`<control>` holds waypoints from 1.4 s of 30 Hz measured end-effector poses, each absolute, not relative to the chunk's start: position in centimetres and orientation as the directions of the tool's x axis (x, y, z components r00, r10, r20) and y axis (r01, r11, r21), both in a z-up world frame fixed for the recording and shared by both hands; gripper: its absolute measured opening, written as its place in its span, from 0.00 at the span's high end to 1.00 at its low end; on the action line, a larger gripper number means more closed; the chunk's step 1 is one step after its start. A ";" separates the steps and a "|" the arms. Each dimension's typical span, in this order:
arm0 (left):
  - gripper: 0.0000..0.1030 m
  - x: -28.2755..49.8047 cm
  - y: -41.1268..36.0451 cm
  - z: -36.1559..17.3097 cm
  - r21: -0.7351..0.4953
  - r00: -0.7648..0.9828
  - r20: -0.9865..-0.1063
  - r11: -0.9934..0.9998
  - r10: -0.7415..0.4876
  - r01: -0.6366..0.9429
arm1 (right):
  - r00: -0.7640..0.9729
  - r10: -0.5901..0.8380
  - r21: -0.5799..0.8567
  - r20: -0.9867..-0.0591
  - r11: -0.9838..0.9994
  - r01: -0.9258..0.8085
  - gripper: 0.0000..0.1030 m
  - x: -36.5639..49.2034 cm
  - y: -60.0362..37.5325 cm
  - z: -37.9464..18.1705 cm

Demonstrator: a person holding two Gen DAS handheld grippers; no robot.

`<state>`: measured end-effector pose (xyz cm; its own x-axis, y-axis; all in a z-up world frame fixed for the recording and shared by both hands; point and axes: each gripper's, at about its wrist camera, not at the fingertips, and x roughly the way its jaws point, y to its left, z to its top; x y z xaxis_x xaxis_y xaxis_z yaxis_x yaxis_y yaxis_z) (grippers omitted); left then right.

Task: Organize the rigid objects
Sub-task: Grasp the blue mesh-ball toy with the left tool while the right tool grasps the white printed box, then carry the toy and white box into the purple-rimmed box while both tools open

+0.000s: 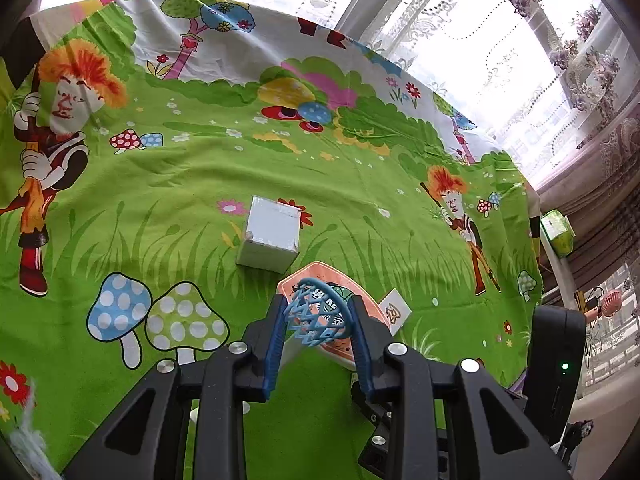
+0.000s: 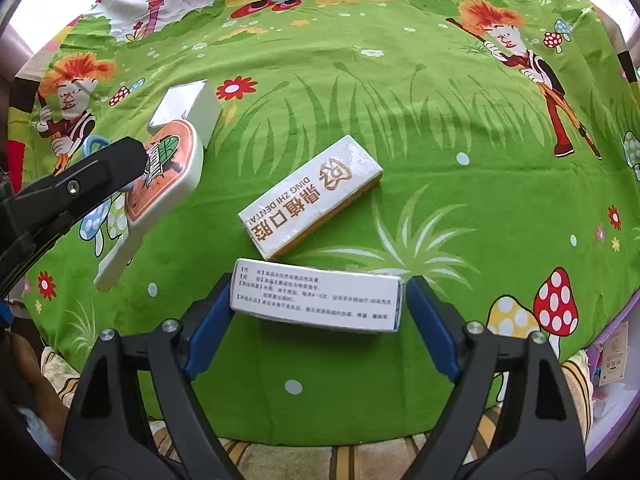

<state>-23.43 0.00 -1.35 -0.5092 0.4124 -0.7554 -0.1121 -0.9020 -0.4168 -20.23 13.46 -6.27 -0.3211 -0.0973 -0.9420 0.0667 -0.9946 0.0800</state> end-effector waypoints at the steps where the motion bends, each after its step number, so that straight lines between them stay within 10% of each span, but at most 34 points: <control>1: 0.69 -23.3 0.2 -1.3 -0.415 -0.508 -0.756 -0.902 0.413 -0.116 | -0.329 -0.091 0.074 -0.940 -0.995 0.063 0.23 -20.1 13.6 -6.2; 42: 0.69 -11.7 20.1 2.8 -0.363 -0.366 -0.758 -0.815 0.540 -0.453 | -0.559 0.025 0.090 -0.829 -0.980 -0.177 0.23 -8.9 37.8 0.2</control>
<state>-11.66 20.14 2.82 -0.3659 0.5404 -0.7577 -0.4525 -0.8147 -0.3625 -8.87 37.77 0.16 -0.5594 0.0250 -0.8285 -0.1771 -0.9801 0.0900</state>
